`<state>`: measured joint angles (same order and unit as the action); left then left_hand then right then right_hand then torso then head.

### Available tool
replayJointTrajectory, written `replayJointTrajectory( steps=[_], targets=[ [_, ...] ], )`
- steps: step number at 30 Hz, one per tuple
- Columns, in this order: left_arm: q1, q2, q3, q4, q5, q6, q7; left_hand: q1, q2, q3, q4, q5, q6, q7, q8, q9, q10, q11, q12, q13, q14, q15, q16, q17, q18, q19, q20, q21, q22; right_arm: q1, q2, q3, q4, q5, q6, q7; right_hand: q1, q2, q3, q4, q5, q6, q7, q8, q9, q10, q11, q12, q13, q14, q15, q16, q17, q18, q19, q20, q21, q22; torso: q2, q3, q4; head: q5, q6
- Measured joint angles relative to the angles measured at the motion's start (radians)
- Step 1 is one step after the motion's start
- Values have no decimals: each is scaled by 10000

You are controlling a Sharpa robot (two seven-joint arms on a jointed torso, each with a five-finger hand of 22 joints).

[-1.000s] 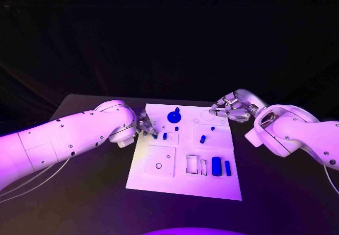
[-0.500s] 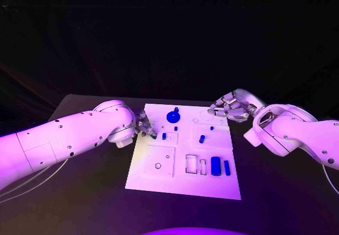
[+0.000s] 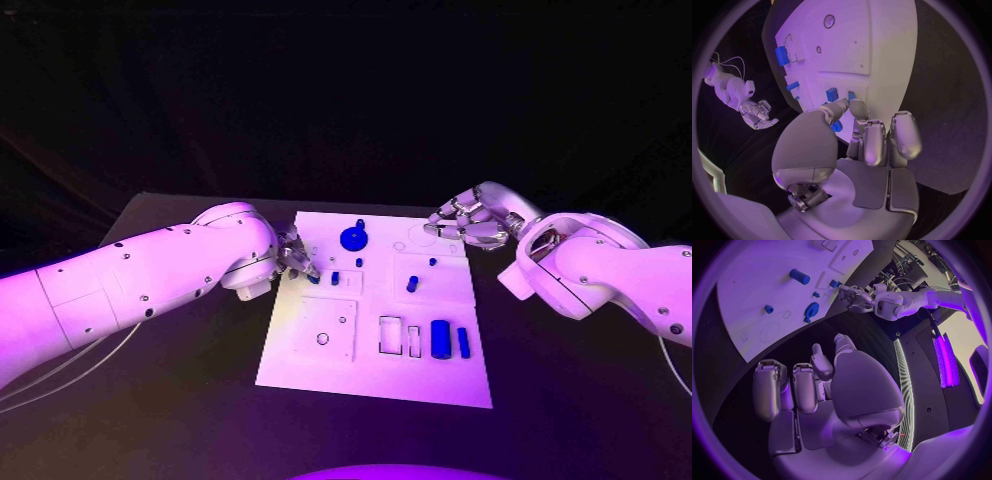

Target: Assemble the parts on the task board

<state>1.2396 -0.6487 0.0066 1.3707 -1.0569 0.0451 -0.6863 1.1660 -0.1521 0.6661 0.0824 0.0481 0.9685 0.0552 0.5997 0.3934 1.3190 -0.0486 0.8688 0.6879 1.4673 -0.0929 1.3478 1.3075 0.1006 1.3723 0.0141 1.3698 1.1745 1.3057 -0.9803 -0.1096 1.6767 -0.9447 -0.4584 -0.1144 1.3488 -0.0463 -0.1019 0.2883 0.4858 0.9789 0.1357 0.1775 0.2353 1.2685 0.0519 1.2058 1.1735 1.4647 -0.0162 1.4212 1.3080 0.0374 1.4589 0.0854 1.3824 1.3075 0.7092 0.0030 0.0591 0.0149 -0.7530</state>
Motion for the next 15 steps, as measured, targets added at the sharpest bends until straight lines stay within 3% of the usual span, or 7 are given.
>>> replayJointTrajectory(
  steps=[5, 9, 11, 13, 15],
  targets=[
    [5, 31, 3, -60, -1, 71, -16, -271, -113, 171, -171, 0, 0, -1, 122, 4, 34, -34, 0, -2, 0, 0, 0, 0, 0, 0, 0, 0, 23, 0, -2, 0, 0, 11, 11, 12, 0, 0, 0, 0, 0, 0, 0, 0, -1, 0, 0, 0, 0, 0, 0, 0, -1, 0, 0, 0, 0, 0, 0, 0, -2, -4, 0],
    [5, 55, 4, -108, -1, 100, -27, -441, -133, -4, 2, 2, 2, -3, 170, 98, 45, -45, 59, -2, -37, -36, 0, -1, 1, 0, 0, 0, 22, 0, -4, 0, 0, 18, 18, 20, 0, 0, 0, 0, 0, 0, 0, 0, -1, 0, 0, 0, 1, 0, 0, 0, -1, 0, 0, 0, 0, -1, 1, 0, 0, -15, 5],
    [5, 69, 3, -122, 0, 111, -30, -524, -182, -85, 83, 3, 36, -39, 176, 666, 70, -70, 59, 4, -37, -36, 0, -1, 1, 0, 0, 0, 22, 0, -4, 0, 0, 22, 21, 24, 0, 0, 0, 0, 0, 0, 0, 0, -1, 0, 0, 0, 1, 0, 0, 0, -1, 0, 0, 0, 0, -1, 1, 0, 0, -19, 7],
    [0, 93, -1, -128, 4, 124, -31, -649, -178, -204, 194, 3, 39, -42, 177, 1631, 72, -73, 72, 19, -13, -60, 0, -1, 1, 0, 0, 0, 22, 0, -4, 0, 0, 28, 24, 29, 0, 0, -2, 2, 0, -3, -3, 0, -1, 0, 0, -41, -22, 0, 0, 0, -2, 0, 0, 0, 0, -1, 1, 0, 0, -21, 8],
    [-5, 112, -5, -139, 8, 134, -32, -652, -180, -343, 244, 3, 108, -110, 213, 1966, 91, -91, 104, 19, -1, -72, 0, -1, 1, 20, -20, 0, 21, 0, -4, 0, 0, 36, 26, 34, -2, 2, -28, 28, 0, -37, -37, 0, -1, 0, 0, -41, -23, 0, 0, 0, -2, 0, 0, 0, 0, -1, 1, 0, 0, -30, 9]
  ],
)
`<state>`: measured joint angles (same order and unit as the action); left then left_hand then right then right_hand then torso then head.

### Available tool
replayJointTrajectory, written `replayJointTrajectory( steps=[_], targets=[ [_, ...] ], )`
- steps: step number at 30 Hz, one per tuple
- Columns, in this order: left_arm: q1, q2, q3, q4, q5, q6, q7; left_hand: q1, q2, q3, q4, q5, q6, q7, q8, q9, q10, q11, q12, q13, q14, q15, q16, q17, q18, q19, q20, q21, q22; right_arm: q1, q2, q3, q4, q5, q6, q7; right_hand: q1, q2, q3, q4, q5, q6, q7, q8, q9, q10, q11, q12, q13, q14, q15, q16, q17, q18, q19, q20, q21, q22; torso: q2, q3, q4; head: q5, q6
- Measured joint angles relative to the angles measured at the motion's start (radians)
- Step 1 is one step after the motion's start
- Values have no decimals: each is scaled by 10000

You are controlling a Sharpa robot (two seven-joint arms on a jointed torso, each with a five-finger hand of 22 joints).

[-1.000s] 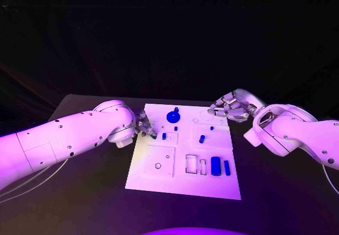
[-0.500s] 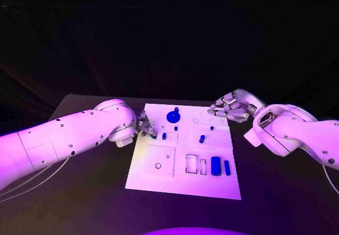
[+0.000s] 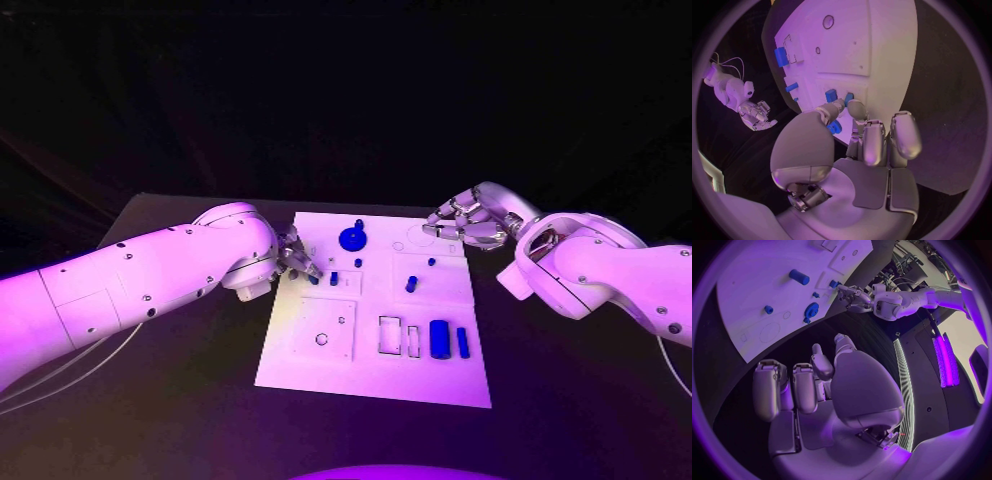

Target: Assemble the parts on the task board

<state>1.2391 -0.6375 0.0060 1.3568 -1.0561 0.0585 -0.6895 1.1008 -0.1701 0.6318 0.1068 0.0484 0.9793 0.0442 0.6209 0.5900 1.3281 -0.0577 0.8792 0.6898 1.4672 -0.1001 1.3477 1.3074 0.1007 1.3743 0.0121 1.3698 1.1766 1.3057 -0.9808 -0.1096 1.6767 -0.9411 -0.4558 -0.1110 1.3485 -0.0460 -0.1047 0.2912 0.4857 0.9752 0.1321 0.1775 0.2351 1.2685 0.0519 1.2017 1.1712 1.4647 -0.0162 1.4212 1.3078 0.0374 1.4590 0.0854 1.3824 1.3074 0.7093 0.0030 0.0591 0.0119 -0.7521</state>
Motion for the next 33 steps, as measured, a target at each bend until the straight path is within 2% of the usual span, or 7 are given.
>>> replayJointTrajectory(
  steps=[1, 5, 6, 11, 24, 28, 33],
  targets=[
    [-1, 5, -1, -16, 1, 5, -2, 0, 0, -59, 7, 0, 134, -130, 45, 35, 16, -16, 0, 0, 0, 0, 0, 0, 1, 16, -16, 0, 0, 0, 0, 0, 0, 5, 1, 4, -50, 50, 0, 0, 0, 0, 0, 0, 0, 0, 0, 0, 0, 0, 0, 0, 0, 0, 0, 0, 0, 0, 0, 0, 0, -1, 0],
    [-1, 23, -1, -48, 5, 20, -5, -49, 17, -161, 53, -1, 172, -167, 18, 25, 32, -32, 0, -1, 0, 0, 0, 0, 2, 16, -16, 0, 0, 0, 0, 0, 0, 19, 5, 16, -50, 50, -29, -29, 0, 0, 0, 0, 0, 0, 0, 0, 0, 0, 0, -40, 0, 1, 0, 0, 0, 0, 0, 0, 1, -12, 5],
    [-2, 28, -3, -57, 5, 26, -11, -82, -2, -201, 66, -1, 316, -306, 19, 25, 34, -33, 0, -1, 0, 0, 0, -1, 2, 16, -16, 0, 0, 0, 0, 0, 1, 21, 5, 19, -51, 50, -29, -29, 0, 0, 0, 0, 0, 0, 0, 0, 0, 0, 0, -40, 0, 0, 0, 0, 0, -1, 0, 0, 1, -14, 5],
    [-5, 46, -6, -79, 5, 64, -25, -94, -14, -333, 117, -2, 399, -386, 18, 14, 33, -34, 0, -2, 0, 0, 0, -1, 2, 16, -16, 0, -1, 0, -1, 0, 3, 32, 8, 32, -50, 50, -29, -29, 0, 0, 0, 0, -1, 0, 0, 0, 0, 0, 0, -40, -1, 1, 0, 0, 0, -1, -1, 0, 1, -18, 4],
    [-16, 74, -13, -140, 14, 159, -44, -170, -90, -849, 325, -1, 491, -440, 24, 42, -6, 3, 2, -14, 0, 0, 0, -1, 2, 15, -16, 0, -2, 0, -11, 0, 3, 55, 9, 47, -90, 9, -57, -1, 0, 0, 0, 0, 8, 0, 0, 1, -10, 0, 0, -40, -2, 1, 0, 0, -61, 6, 0, -4, 2, -45, 9],
    [-17, 66, -14, -150, 15, 166, -50, -275, -195, -1408, 553, 1, 539, -461, -17, 55, -6, 3, 70, 8, 0, 1, 0, -2, 2, 16, -16, 0, -2, 0, -11, 0, 1, 60, 9, 51, -90, 9, -57, -2, 0, 0, 0, 0, 8, 0, 0, 1, -10, 0, 0, -40, -2, 1, 0, 0, -62, 6, 0, -6, 4, -49, 0],
    [-23, 54, -17, -152, 17, 163, -59, -300, -168, -2038, 852, 1, 577, -424, -22, 63, -6, 3, 118, 23, 0, 1, 0, 5, 2, 15, -16, 0, -3, 0, -11, 0, -5, 65, 9, 56, -90, 9, -57, -2, 0, 0, 0, 0, 7, 0, 0, 1, -10, 0, 0, -40, -3, 0, 0, 0, -61, 5, 0, -7, 6, -56, -1]
  ],
)
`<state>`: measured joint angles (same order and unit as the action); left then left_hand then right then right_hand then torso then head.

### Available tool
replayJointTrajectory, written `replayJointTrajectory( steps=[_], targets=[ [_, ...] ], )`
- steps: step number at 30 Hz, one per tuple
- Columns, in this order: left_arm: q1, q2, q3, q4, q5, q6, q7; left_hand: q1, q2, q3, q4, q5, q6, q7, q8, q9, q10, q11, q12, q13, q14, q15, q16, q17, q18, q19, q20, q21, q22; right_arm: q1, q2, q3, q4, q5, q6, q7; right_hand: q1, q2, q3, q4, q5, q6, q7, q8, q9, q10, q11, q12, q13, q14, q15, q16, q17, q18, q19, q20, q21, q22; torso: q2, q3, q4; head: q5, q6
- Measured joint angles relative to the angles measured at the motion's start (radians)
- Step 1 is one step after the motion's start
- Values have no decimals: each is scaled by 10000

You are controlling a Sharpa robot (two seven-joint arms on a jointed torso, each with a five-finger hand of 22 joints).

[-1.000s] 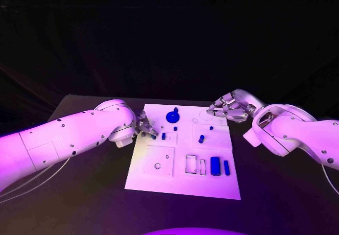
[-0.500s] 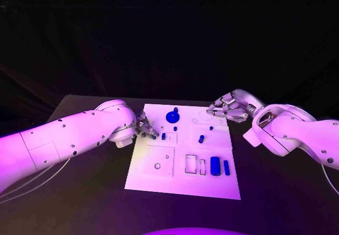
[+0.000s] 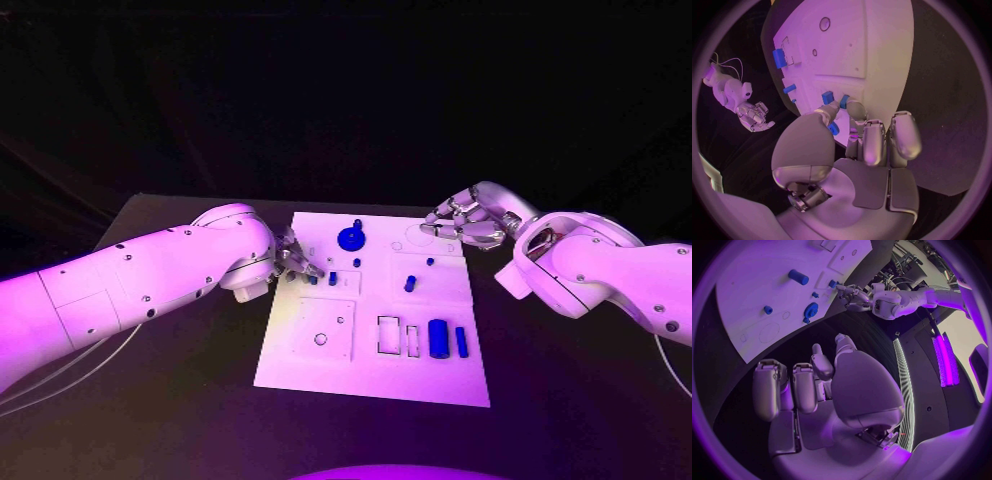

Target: Assemble the parts on the task board

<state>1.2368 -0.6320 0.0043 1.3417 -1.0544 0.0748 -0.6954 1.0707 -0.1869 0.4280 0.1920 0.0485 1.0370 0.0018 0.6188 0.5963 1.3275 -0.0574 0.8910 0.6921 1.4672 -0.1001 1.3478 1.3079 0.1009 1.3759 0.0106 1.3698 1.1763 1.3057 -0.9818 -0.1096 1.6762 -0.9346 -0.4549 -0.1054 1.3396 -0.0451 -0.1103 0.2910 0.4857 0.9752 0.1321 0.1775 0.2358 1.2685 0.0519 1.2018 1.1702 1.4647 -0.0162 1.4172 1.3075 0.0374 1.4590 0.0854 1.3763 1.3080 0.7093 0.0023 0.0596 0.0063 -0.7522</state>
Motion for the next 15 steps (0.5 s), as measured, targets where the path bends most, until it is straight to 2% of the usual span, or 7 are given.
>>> replayJointTrajectory(
  steps=[8, 15],
  targets=[
    [-3, -13, 0, 13, 6, -38, -9, -22, 68, -1096, 492, 0, -1, 1, -64, 20, 0, 0, 69, -1, 0, 0, 0, 1, 0, 0, 0, 0, -1, 0, 5, 0, -7, 5, -1, 6, -80, 1, -27, -27, 0, 0, 0, 0, -1, -37, -37, 0, 0, 0, 0, 0, -1, 0, 0, 0, 0, -1, 3, 0, -1, -7, 8],
    [-4, -99, 58, 102, 34, -124, -4, 114, 203, -1530, 736, 0, -1, 1, -78, 43, -38, 37, 72, -71, -1, 0, 0, 0, 0, 0, 0, 0, -7, -2, 1, 0, -29, 10, -1, 10, -80, 1, -27, -28, 0, 0, 0, 0, -1, -37, -37, 0, -8, 0, 0, 0, -1, 0, 0, 0, 0, -2, 0, 0, 2, -7, 25]
  ],
)
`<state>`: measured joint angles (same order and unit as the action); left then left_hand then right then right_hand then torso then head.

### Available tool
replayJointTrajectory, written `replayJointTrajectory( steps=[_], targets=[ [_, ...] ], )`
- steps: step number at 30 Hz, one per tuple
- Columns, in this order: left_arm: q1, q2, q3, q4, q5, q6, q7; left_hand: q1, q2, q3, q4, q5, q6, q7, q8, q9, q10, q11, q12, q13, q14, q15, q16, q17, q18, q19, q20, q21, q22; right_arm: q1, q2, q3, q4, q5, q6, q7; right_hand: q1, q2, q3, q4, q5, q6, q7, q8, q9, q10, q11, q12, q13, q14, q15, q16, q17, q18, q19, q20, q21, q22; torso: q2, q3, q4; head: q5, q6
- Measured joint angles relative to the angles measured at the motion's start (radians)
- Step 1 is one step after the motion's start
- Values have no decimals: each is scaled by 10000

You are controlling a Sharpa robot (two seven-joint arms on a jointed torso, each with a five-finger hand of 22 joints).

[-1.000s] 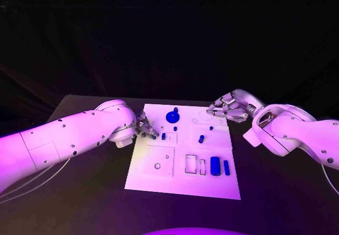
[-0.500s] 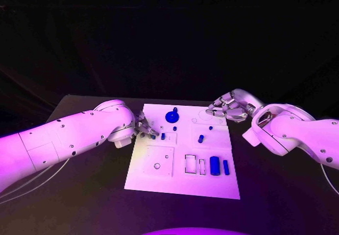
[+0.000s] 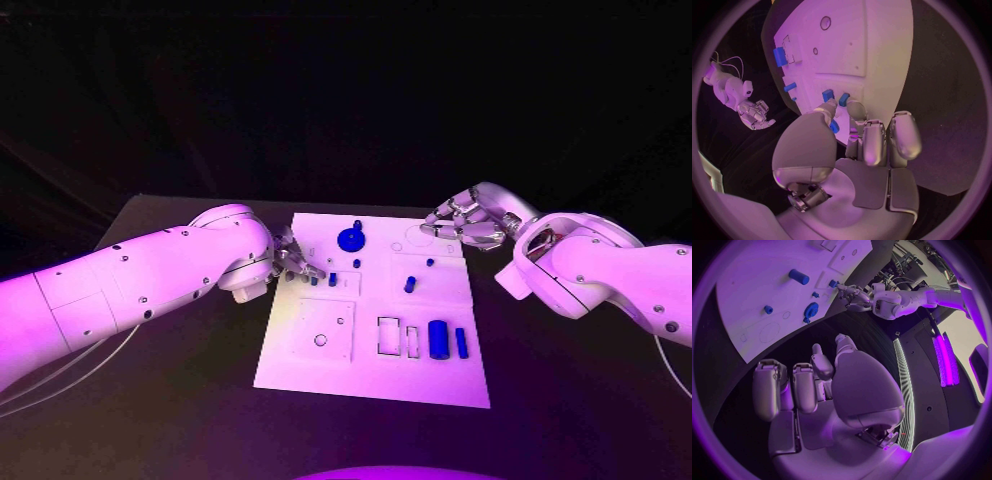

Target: Assemble the parts on the task board

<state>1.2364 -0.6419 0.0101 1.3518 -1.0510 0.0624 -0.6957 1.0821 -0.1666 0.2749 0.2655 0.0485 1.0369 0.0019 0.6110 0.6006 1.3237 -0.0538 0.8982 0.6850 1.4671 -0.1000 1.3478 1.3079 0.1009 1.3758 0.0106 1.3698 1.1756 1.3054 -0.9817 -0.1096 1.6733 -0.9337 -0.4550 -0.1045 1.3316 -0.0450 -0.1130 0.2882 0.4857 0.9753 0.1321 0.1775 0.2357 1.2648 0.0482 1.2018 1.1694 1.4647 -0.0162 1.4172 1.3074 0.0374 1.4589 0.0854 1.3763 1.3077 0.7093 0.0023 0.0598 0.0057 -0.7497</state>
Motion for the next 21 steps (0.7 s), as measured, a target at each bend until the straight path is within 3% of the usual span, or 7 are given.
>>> replayJointTrajectory(
  steps=[4, 10, 14, 15, 16, 18, 21],
  targets=[
    [7, -98, 76, 109, 131, -119, 51, 21, -21, -539, 165, 0, -94, 93, 0, 60, -244, 28, -315, -458, 0, 0, 0, 0, 0, 0, 0, -12, -108, 0, -1, 0, -21, 18, 0, 3, 0, 0, 0, 0, 0, 0, 0, 0, 0, 0, 0, 0, -19, 0, 0, -39, 0, 0, 0, 0, 0, -1, -6, 5, 6, -10, 18],
    [70, -243, 176, 277, 485, -589, 368, 178, 138, -1262, 238, 0, -303, 209, 0, 107, -595, 90, -634, -948, 0, 0, 0, -1, 1, -208, 22, -272, -499, 0, 8, 0, -48, 45, 0, 4, 0, 0, 0, 0, 0, 0, 0, 0, 0, 0, 0, 0, -20, 0, 0, -39, -1, 0, -37, 37, -40, -1, -6, 7, 0, -17, 63],
    [113, -344, 205, 383, 799, -948, 864, 553, 372, -1498, 171, -1, -943, 452, -409, -57, -1064, 296, -879, -1180, -10, 140, 0, -2, 0, -772, 108, -901, -1489, 0, 9, 0, -59, 57, 1, 5, 0, 0, 0, 0, 0, 0, 0, 0, -1, 0, 0, 0, -20, 0, 0, -39, -1, 0, -37, 37, -40, -2, -2, 7, -4, -27, 84],
    [118, -359, 206, 411, 861, -1032, 1023, 729, 389, -1510, 159, 0, -1168, 557, -557, -148, -1298, 394, -1014, -1265, -11, 233, -114, -2, 119, -1093, 147, -1275, -2075, 0, 9, 0, -63, 59, 1, 5, 0, 0, 0, 0, 0, 0, 0, 0, -1, -6, 6, -58, -54, 0, 0, -39, -1, 0, -37, 37, -40, -2, 0, 7, -4, -34, 89],
    [121, -370, 207, 442, 912, -1119, 1197, 940, 404, -1527, 142, -1, -1436, 706, -741, -264, -1620, 527, -1196, -1373, -11, 358, -379, -2, 290, -1531, 204, -1789, -2833, 0, 9, 0, -66, 60, 1, 5, 0, 0, 0, 0, 0, 0, 0, 0, -1, -95, 20, -142, -122, 0, 0, -39, -1, 0, -55, 19, -39, -2, 2, 7, -4, -45, 96],
    [124, -378, 208, 517, 984, -1337, 1684, 1637, 408, -1466, -83, 0, -1992, 1051, -1137, -557, -2437, 848, -1706, -1672, -440, 650, -2336, -1266, 638, -2756, 400, -3266, -4799, 0, 12, 0, -78, 64, 1, 5, 0, 0, 0, 0, 0, -2, 0, 0, 0, -390, 25, -482, -466, 0, 0, -126, -1, 0, -126, 10, -169, -2, 5, 7, -2, -63, 105],
    [128, -350, 179, 607, 950, -1698, 2517, 2704, 445, -1134, -437, -1, -2376, 1402, -1598, -1019, -3444, 1208, -2539, -2223, -1850, 952, -5289, -3591, 704, -3559, 698, -4505, -5896, -13, 21, -3, -92, 68, 1, 5, 0, 0, -28, -28, 56, -44, -31, 39, 15, -832, 36, -1104, -1100, 0, 0, -392, -186, 160, -326, 3, -490, -3, 5, 7, 0, -86, 126]
  ],
)
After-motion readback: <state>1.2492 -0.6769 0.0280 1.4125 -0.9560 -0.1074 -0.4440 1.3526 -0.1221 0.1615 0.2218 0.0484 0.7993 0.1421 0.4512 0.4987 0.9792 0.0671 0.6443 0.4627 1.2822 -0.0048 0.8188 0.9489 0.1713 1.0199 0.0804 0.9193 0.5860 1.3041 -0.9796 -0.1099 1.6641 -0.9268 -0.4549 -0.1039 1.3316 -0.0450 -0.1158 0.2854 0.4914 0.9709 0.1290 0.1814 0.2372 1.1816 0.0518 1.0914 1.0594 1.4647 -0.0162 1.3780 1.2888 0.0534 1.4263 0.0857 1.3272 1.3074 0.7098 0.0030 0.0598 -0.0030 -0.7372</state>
